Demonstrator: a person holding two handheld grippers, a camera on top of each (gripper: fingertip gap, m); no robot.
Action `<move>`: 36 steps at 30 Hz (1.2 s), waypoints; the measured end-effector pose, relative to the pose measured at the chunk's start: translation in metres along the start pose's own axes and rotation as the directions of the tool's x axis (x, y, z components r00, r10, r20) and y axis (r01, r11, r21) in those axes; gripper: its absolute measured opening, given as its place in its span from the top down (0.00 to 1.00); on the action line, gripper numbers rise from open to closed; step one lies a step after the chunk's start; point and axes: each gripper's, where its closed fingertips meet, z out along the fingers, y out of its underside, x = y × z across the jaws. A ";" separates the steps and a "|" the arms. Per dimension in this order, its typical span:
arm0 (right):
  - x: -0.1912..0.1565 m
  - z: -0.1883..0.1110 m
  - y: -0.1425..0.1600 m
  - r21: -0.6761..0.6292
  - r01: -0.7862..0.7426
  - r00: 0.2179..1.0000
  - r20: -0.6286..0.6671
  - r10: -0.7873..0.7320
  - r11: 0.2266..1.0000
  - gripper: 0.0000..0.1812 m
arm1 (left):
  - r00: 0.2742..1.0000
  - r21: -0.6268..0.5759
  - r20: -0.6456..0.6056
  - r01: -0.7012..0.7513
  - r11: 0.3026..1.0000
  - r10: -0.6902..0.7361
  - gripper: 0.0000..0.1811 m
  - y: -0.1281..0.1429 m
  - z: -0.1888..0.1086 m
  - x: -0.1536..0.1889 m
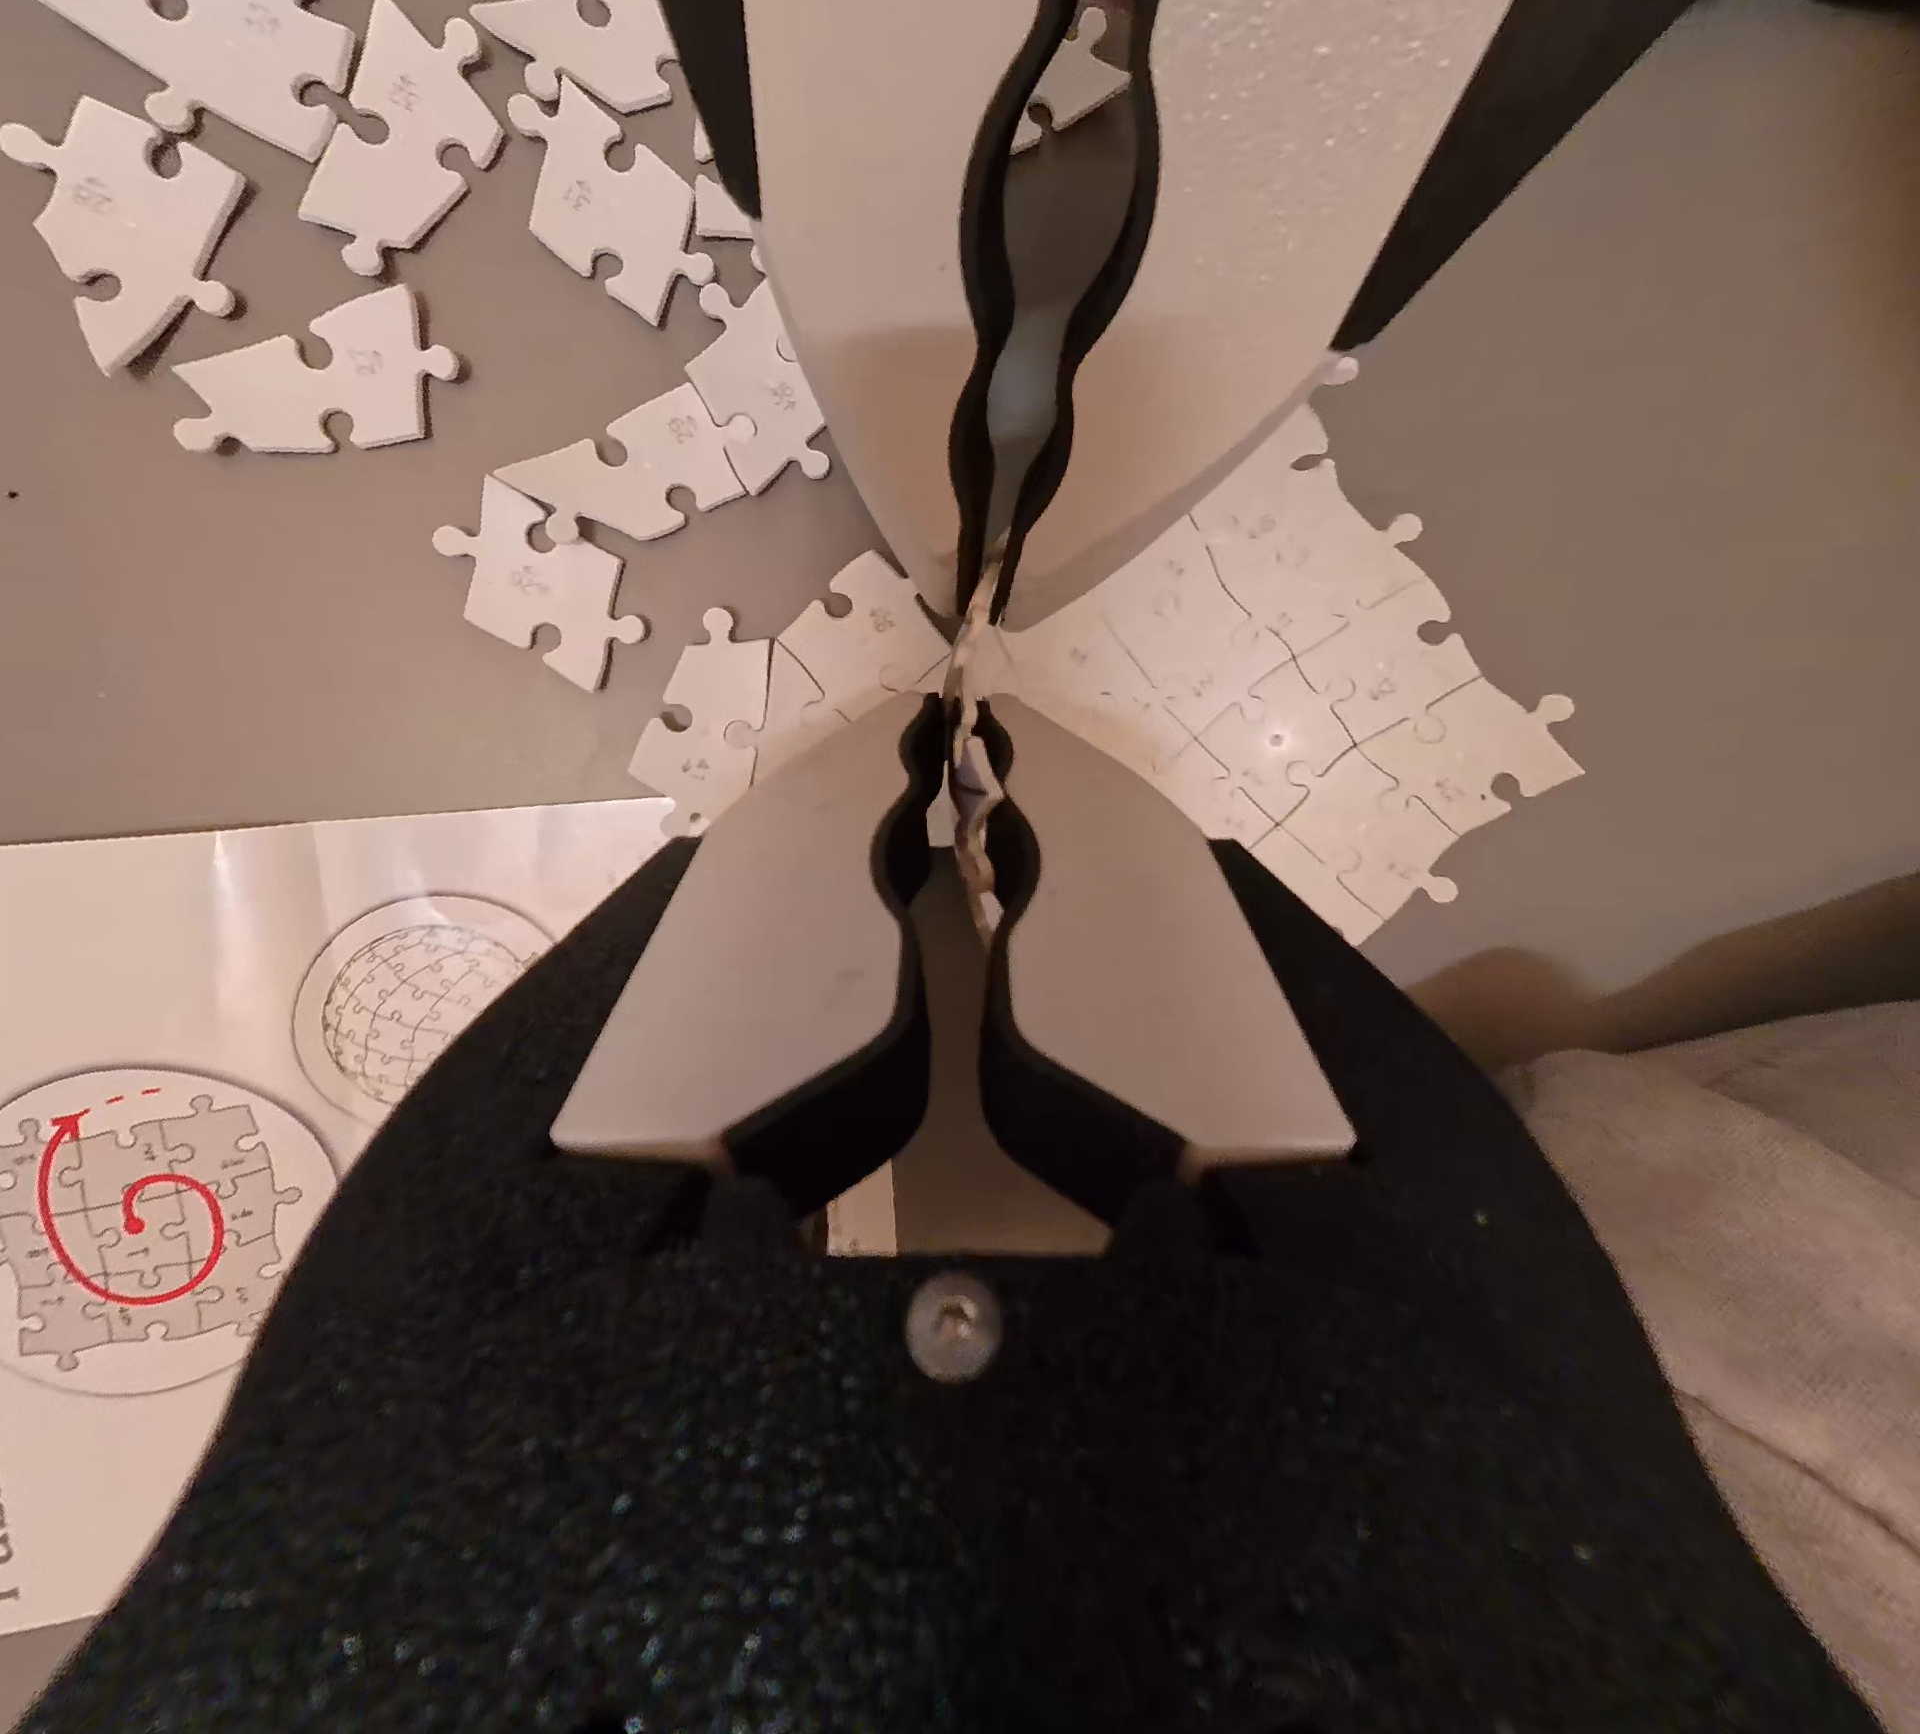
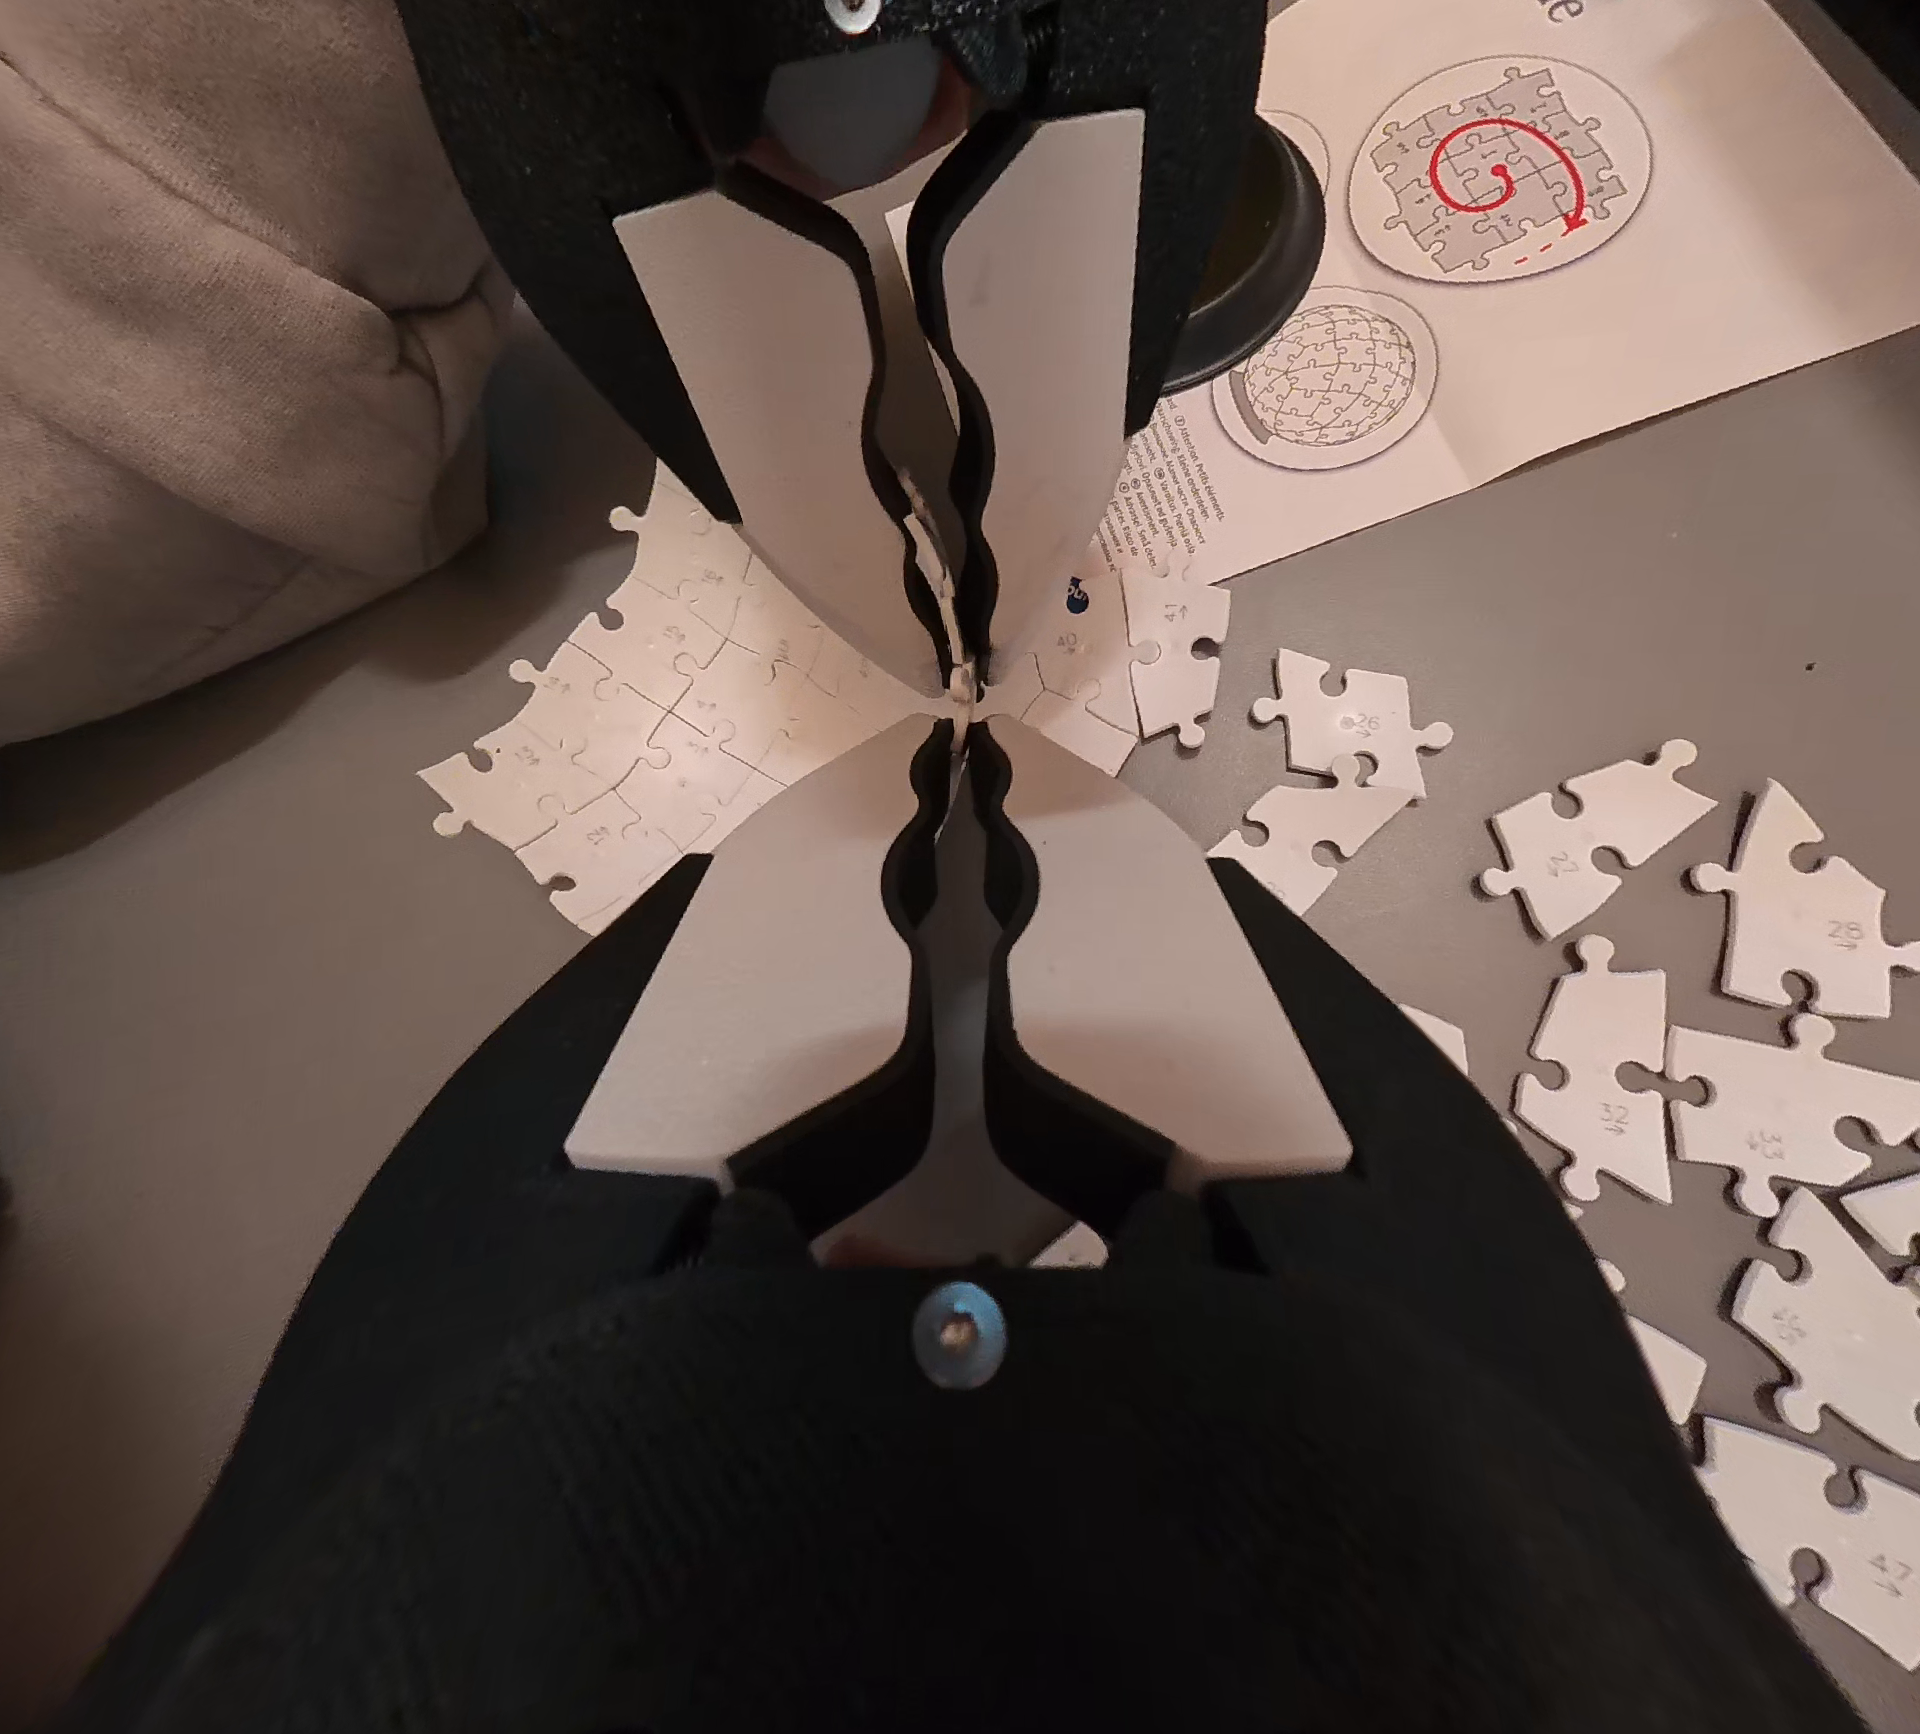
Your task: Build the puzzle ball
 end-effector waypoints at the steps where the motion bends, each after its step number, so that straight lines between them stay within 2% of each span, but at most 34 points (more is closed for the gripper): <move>1: 0.000 0.000 0.000 -0.002 0.009 1.000 0.001 -0.009 1.000 0.98 | 1.000 0.003 -0.002 -0.005 1.000 0.005 0.98 0.000 0.000 0.000; 10: 0.001 -0.002 0.000 0.004 0.015 1.000 -0.011 -0.015 1.000 0.98 | 1.000 0.018 -0.001 -0.017 1.000 0.017 0.98 -0.002 0.000 -0.002; 16: 0.001 0.001 0.001 0.001 -0.007 1.000 -0.001 0.007 1.000 0.98 | 0.999 0.052 -0.051 0.014 0.999 -0.012 0.96 0.000 0.000 0.003; 20: 0.003 0.000 0.002 0.004 -0.021 1.000 -0.004 0.021 1.000 0.98 | 1.000 0.051 -0.031 0.000 0.999 0.002 0.95 -0.001 -0.002 0.002; 25: 0.005 -0.001 0.002 0.004 -0.037 0.999 -0.017 0.037 0.999 0.98 | 1.000 0.048 0.016 -0.005 0.999 0.004 0.98 -0.002 -0.003 -0.004; 36: 0.007 -0.003 0.001 0.036 -0.029 1.000 0.003 0.029 0.999 0.98 | 0.999 0.101 -0.015 0.033 0.994 -0.031 0.98 -0.005 -0.004 -0.008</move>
